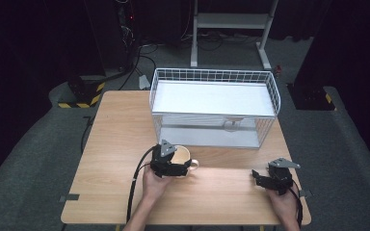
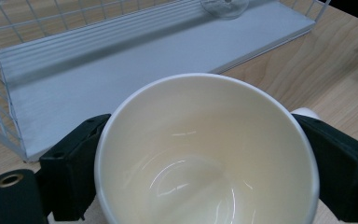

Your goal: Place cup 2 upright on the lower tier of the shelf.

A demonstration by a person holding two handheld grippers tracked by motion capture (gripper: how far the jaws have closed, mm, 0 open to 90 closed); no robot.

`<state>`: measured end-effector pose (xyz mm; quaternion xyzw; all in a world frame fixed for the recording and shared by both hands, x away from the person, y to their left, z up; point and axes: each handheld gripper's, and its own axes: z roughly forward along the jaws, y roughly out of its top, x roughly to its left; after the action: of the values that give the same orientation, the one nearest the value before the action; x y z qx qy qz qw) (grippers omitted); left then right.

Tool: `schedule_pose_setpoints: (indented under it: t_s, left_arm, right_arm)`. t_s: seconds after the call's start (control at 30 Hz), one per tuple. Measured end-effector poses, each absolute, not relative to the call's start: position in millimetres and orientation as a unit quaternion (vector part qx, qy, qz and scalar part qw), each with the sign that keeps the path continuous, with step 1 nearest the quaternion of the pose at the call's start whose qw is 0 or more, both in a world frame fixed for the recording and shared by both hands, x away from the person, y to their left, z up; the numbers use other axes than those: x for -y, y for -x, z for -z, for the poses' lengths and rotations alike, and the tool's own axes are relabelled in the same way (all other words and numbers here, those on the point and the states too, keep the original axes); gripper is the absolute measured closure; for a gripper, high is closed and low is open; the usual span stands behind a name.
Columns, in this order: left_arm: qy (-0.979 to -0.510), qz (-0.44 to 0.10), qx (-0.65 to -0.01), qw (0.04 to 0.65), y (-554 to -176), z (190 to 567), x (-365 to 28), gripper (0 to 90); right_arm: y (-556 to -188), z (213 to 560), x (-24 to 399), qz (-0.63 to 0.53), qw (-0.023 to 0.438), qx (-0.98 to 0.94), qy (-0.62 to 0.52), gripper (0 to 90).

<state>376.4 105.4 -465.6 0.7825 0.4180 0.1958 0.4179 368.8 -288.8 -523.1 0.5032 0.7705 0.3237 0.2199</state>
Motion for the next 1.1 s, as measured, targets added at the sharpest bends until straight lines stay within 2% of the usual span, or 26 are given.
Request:
schedule_pose_setpoints:
  t_s: [0.77, 1.1]
  left_arm:
    - [-0.78, -0.194, -0.417, 0.425, -404.2, 445.0, -90.3, 10.2]
    - [-0.775, -0.212, -0.423, 0.418, -421.0, 440.8, -83.3, 10.2]
  right_arm:
    - [-368.8, 523.1, 288.8, -0.324, 0.22, -0.77, -0.503, 24.8]
    - [-368.8, 523.1, 288.8, -0.324, 0.22, -0.77, -0.503, 24.8]
